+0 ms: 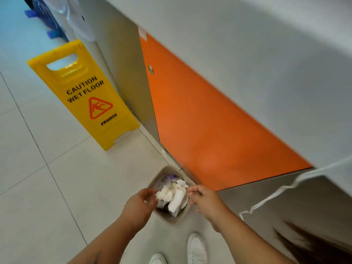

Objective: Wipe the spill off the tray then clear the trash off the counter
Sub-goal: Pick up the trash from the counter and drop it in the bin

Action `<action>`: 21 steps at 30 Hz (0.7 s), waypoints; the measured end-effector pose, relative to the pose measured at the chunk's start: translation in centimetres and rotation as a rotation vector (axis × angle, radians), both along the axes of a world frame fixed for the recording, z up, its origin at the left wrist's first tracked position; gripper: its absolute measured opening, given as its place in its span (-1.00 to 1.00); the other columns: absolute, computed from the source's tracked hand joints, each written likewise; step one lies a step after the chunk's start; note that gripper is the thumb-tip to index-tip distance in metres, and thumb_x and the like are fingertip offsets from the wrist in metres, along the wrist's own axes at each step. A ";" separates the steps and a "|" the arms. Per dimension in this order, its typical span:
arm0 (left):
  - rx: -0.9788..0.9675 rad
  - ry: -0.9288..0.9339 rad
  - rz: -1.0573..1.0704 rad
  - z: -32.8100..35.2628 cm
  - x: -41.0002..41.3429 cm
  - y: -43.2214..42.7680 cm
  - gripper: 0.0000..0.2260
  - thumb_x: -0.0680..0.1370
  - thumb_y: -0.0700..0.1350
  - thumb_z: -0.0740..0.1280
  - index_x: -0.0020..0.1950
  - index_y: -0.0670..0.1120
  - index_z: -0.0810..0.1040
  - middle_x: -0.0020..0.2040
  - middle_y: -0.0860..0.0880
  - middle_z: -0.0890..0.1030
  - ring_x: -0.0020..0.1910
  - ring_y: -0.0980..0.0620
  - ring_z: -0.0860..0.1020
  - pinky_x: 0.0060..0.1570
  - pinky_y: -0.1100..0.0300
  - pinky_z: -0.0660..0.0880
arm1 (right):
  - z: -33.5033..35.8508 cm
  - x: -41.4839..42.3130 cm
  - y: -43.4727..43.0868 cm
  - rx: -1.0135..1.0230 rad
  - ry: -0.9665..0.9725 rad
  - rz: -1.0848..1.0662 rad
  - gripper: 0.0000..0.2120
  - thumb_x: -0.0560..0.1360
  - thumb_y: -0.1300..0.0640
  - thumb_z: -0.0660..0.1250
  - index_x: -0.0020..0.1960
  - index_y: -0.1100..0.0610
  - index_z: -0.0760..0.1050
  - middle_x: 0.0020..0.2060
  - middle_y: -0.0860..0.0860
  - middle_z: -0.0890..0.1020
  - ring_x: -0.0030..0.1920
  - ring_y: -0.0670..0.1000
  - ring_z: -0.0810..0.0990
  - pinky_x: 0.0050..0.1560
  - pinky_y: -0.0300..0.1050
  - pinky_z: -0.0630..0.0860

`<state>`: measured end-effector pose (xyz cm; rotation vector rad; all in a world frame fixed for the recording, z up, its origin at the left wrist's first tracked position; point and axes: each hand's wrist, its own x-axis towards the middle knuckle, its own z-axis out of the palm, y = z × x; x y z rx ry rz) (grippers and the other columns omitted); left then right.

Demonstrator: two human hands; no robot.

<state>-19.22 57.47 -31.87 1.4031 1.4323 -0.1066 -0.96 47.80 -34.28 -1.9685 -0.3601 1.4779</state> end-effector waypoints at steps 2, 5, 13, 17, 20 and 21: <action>0.034 -0.018 -0.039 3.3 -0.2 0.2 -0.84 0.55 -0.10 0.30 0.11 0.06 0.56 0.05 0.06 0.62 -0.05 0.08 0.60 -0.06 0.27 0.46 | 3.9 0.0 0.0 0.038 -0.009 0.011 -0.84 0.56 0.18 0.24 0.06 0.02 0.54 -0.01 -0.02 0.63 -0.08 -0.12 0.56 -0.18 -0.30 0.41; 0.111 -0.032 -0.134 8.9 -0.3 0.6 -0.87 0.57 -0.07 0.28 0.09 0.08 0.54 0.00 0.10 0.61 -0.08 0.14 0.61 -0.19 0.36 0.43 | 10.1 0.2 0.1 0.108 -0.029 0.024 -0.85 0.56 0.18 0.23 0.02 -0.02 0.54 0.01 0.01 0.63 -0.10 -0.10 0.56 -0.16 -0.29 0.42; 0.238 -0.110 -0.243 21.3 -0.3 -0.3 -0.89 0.51 -0.15 0.37 -0.04 0.05 0.61 -0.12 0.06 0.65 -0.19 0.12 0.62 -0.26 0.49 0.41 | 26.2 1.0 -2.7 0.348 -0.198 -0.013 -0.83 0.55 0.25 0.25 -0.05 0.00 0.54 -0.08 0.00 0.64 -0.18 -0.10 0.57 -0.30 -0.40 0.39; 0.297 -0.150 -0.327 25.1 0.6 -2.0 -0.87 0.47 -0.21 0.42 -0.14 0.04 0.62 -0.24 0.03 0.67 -0.35 0.26 0.58 -0.35 0.52 0.40 | 32.9 1.3 -6.4 0.418 -0.292 -0.033 -0.86 0.57 0.26 0.23 0.03 0.10 0.54 -0.05 0.07 0.65 -0.19 -0.12 0.56 -0.25 -0.43 0.42; 0.363 -0.221 -0.409 28.2 2.4 -3.3 -0.80 0.47 -0.27 0.39 -0.18 0.05 0.61 -0.30 0.12 0.66 -0.40 0.39 0.54 -0.34 0.54 0.38 | 36.4 2.0 -9.0 0.458 -0.363 -0.089 -0.85 0.57 0.24 0.23 0.03 0.11 0.56 -0.06 0.02 0.67 -0.19 -0.12 0.59 -0.23 -0.43 0.43; 0.364 -0.239 -0.464 29.3 3.1 -3.8 -0.82 0.49 -0.24 0.38 -0.15 0.06 0.61 -0.26 0.10 0.67 -0.36 0.44 0.53 -0.28 0.57 0.38 | 37.2 2.5 -9.9 0.464 -0.382 -0.119 -0.85 0.57 0.22 0.24 0.01 0.08 0.58 -0.08 -0.01 0.67 -0.18 -0.12 0.61 -0.22 -0.40 0.44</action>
